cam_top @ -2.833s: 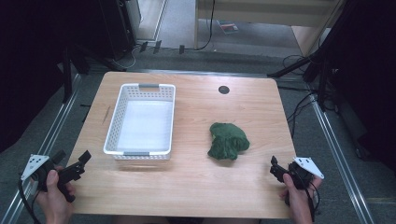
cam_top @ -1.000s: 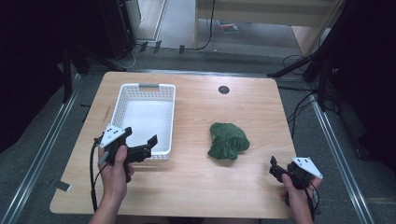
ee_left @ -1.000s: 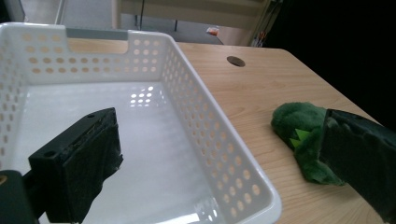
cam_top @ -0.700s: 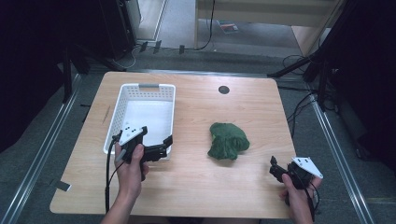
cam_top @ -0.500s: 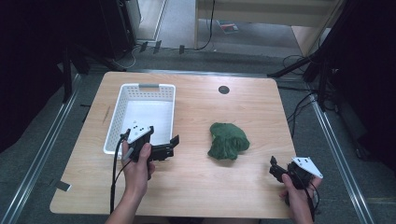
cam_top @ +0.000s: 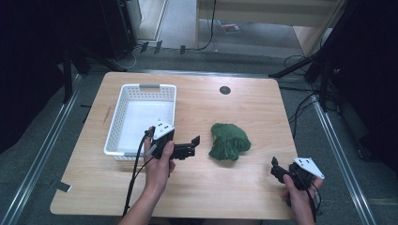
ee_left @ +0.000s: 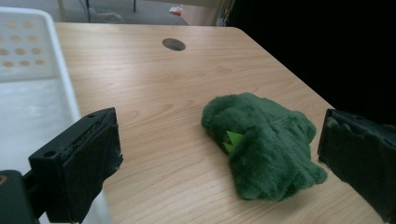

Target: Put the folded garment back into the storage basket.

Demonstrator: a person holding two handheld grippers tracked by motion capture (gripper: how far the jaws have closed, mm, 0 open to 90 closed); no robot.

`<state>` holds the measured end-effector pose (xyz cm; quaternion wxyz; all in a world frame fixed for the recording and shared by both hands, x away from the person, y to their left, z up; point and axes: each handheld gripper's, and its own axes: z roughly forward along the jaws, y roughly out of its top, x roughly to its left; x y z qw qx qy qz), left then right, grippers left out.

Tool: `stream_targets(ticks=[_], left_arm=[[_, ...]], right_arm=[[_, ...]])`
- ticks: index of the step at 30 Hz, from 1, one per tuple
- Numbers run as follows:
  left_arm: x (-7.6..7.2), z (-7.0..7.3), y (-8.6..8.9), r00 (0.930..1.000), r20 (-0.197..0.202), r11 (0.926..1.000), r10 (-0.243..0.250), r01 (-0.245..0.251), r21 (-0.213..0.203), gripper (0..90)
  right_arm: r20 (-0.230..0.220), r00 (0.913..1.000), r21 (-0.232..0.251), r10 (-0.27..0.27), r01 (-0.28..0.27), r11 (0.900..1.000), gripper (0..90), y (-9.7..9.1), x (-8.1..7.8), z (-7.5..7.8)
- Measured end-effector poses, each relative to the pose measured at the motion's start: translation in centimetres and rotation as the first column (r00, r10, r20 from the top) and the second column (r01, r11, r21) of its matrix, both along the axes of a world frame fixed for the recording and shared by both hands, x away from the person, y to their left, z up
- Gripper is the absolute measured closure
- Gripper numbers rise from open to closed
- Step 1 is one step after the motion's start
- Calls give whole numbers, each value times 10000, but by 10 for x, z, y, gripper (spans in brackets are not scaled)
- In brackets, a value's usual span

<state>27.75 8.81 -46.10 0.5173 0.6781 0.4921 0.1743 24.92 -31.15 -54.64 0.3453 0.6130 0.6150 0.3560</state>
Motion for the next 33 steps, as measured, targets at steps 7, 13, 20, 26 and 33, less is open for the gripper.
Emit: stream_targets(ticks=[7, 13, 20, 26, 33], left_arm=[[9, -2, -28, 9992, -113, 9993, -377, 377, 26, 0], [13, -7, -48, 9972, -305, 9976, -690, 690, 17, 0], [19, -16, -66, 9949, -527, 9963, -855, 857, 27, 0], [23, -24, -77, 9936, -683, 9957, -899, 912, 169, 0], [33, -38, -94, 9899, -1080, 9946, -914, 961, 394, 0]], right_arm=[[-2, 10000, 26, 14, -14, 10000, 128, 0, 0, 0], [1, 10000, 15, 43, -43, 10000, 128, 0, 0, 0], [-17, 10000, 17, 30, -30, 10000, 128, 1, 0, 0], [1, 10000, 8, 59, -59, 10000, 128, 0, 0, 0], [-6, 10000, 89, 75, -75, 9999, 128, 0, 1, 0]])
